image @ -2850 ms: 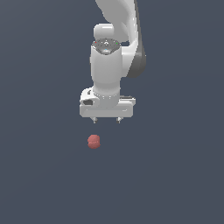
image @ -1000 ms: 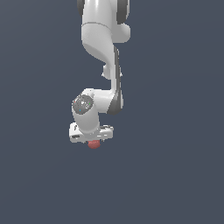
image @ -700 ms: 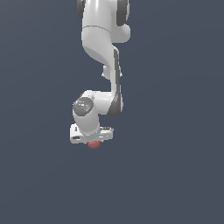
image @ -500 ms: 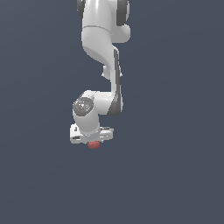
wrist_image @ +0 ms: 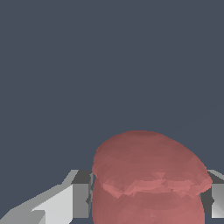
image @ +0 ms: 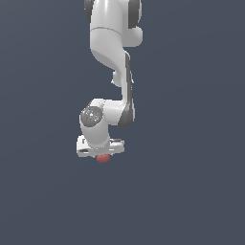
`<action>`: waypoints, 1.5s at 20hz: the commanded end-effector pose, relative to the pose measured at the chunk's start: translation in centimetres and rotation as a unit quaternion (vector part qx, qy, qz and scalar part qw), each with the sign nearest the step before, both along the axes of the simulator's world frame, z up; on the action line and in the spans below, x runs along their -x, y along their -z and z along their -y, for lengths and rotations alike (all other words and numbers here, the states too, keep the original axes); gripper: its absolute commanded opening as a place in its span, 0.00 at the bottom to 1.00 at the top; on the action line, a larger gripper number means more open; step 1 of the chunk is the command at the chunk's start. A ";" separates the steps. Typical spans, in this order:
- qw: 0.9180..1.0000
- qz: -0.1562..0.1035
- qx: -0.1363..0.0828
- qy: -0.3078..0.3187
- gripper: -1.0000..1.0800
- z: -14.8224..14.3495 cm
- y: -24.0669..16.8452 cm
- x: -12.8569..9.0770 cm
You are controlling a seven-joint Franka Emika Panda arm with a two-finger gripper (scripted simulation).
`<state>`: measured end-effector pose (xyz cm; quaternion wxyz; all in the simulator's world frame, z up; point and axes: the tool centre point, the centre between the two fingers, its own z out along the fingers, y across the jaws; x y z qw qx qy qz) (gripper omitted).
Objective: Pick up the object and move it to a goal position.
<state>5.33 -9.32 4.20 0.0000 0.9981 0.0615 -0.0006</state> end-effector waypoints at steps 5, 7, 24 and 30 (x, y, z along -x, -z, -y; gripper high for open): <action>1.000 0.001 0.000 -0.001 0.00 -2.4 -2.2 -1.1; 1.000 0.001 0.000 0.000 0.00 -3.6 -3.3 -1.7; 1.000 0.001 0.000 0.000 0.00 -12.4 -11.6 -6.3; 1.000 0.001 0.000 -0.001 0.00 -12.7 -11.9 -6.6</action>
